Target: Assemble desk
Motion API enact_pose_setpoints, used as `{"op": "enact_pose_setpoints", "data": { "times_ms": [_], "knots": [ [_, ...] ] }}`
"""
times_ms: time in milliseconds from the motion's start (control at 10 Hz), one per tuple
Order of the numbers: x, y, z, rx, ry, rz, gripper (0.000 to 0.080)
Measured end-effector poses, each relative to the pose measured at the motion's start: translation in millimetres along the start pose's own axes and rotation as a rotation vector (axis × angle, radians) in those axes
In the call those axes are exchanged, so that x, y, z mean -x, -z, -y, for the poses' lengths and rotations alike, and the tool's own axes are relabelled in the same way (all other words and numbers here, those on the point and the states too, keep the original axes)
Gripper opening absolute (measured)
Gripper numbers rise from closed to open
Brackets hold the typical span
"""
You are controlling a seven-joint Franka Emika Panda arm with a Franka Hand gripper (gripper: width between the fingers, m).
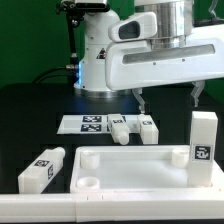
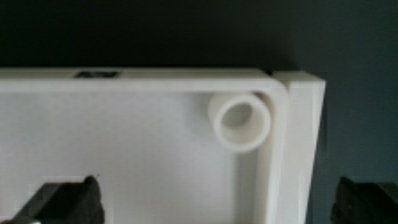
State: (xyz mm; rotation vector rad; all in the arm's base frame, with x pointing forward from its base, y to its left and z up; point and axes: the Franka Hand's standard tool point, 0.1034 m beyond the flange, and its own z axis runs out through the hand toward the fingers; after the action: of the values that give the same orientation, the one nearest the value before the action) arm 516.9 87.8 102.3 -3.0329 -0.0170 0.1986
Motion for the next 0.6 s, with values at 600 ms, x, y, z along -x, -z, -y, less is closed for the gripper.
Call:
{"op": "enact_pose_setpoints", "data": {
  "times_ms": [600],
  "knots": [
    [20.0,-14.9,-6.9,0.041,-0.050,0.430,0.0649]
  ]
}}
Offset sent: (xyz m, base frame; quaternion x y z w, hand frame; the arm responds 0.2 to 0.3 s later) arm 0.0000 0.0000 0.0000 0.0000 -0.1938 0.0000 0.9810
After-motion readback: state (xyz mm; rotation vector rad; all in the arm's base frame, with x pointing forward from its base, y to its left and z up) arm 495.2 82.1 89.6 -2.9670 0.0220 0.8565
